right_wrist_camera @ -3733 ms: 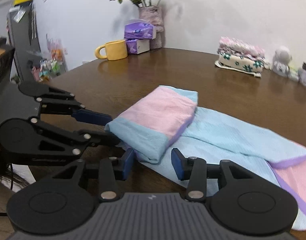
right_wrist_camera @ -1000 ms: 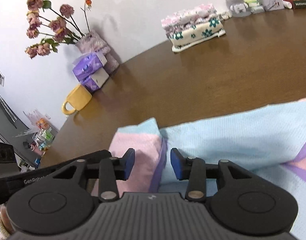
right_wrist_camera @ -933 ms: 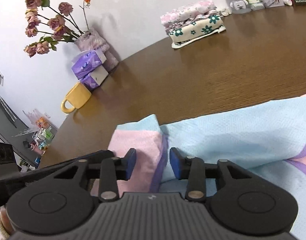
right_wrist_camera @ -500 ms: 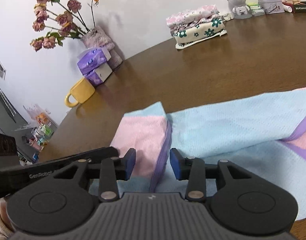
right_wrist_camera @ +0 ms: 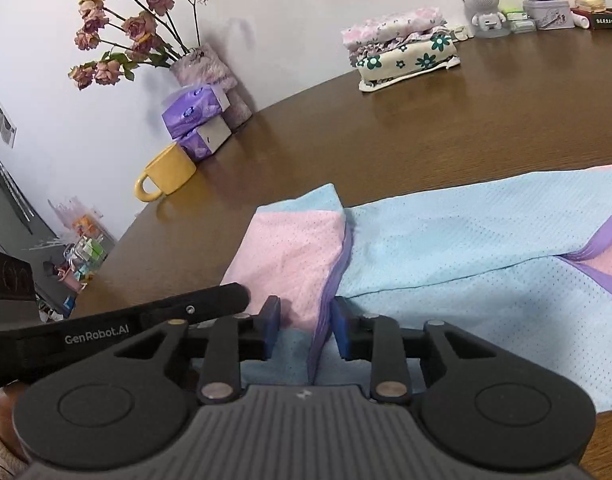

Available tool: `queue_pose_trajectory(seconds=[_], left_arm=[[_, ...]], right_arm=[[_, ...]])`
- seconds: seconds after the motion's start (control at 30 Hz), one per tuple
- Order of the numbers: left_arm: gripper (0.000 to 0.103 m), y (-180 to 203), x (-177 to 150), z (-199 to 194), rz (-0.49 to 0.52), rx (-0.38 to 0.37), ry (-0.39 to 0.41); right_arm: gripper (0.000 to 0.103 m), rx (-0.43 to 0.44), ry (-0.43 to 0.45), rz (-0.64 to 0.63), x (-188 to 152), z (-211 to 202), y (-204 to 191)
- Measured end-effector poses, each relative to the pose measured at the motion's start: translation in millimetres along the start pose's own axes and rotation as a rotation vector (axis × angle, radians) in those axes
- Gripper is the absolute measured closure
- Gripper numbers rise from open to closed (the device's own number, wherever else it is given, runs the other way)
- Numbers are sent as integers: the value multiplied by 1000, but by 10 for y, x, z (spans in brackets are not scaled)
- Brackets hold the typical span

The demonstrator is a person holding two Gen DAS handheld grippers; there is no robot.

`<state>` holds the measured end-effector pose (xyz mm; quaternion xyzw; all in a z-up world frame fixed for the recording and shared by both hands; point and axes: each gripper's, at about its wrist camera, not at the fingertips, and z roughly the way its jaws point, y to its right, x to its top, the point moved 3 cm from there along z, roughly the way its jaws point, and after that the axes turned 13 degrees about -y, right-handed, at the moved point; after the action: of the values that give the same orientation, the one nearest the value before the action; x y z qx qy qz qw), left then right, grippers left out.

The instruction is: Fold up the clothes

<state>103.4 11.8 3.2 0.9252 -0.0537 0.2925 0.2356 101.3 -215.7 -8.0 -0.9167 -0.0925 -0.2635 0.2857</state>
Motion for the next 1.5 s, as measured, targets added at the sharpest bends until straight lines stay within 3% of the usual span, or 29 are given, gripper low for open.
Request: queue_pose_trajectory(seconds=[0.03,0.07,0.17,0.23,0.27,0.3,0.33,0.4,0.43,0.5,0.57,0.6,0.63,0.7,0.77,0.8,0.83,1.0,1.23,1.5], left_arm=[[50,-2,-6,-20,-3,1,5],[46,-4,-14,-41,-7,10,9],[45,-5,-56,-91,-4,25,16],[51,-5,-91,-79,0,26,10],[57,-5,-108,-71,3,27,6],[71,-1,-122,-50,9,19,-2],[75,3,-134,-32,9,1,-17],[69,18,-157,-46,4,-7,-18],[54,19,-163,-69,-1,-1,-13],[45,19,-173,-120,-7,13,1],[45,18,-180,-152,-5,22,11],[49,17,-183,-155,-5,22,11],[57,14,-185,-143,-10,19,6],[65,7,-190,-115,-22,12,-6],[59,-3,-188,-114,-35,8,-7],[50,-12,-184,-132,-42,9,-1],[45,-16,-172,-152,-45,13,9],[31,-45,-90,-169,-67,16,20],[31,-103,4,-59,-107,-10,-11],[37,-106,74,4,-124,-8,-21]], right_arm=[[57,-5,10,-5,-9,-36,-9],[56,-10,19,-11,-18,-72,-18],[57,-29,27,-31,-53,-130,-53],[59,-41,21,-41,-76,-130,-69],[62,-46,12,-44,-88,-111,-74],[70,-43,-2,-45,-103,-85,-79],[71,-38,-2,-46,-118,-92,-89],[70,-28,-2,-49,-147,-106,-109],[66,-29,11,-52,-153,-141,-118],[60,-39,26,-60,-164,-203,-123],[61,-53,35,-73,-178,-245,-134],[67,-52,25,-76,-188,-225,-141],[75,-51,15,-79,-197,-205,-148],[75,-49,-5,-85,-217,-165,-162],[66,-56,-1,-95,-226,-171,-180],[53,-64,13,-102,-226,-197,-190],[49,-72,27,-108,-226,-222,-201],[39,-117,62,-137,-187,-294,-224],[28,-130,65,-149,-166,-293,-199],[23,-149,75,-164,-129,-291,-145]])
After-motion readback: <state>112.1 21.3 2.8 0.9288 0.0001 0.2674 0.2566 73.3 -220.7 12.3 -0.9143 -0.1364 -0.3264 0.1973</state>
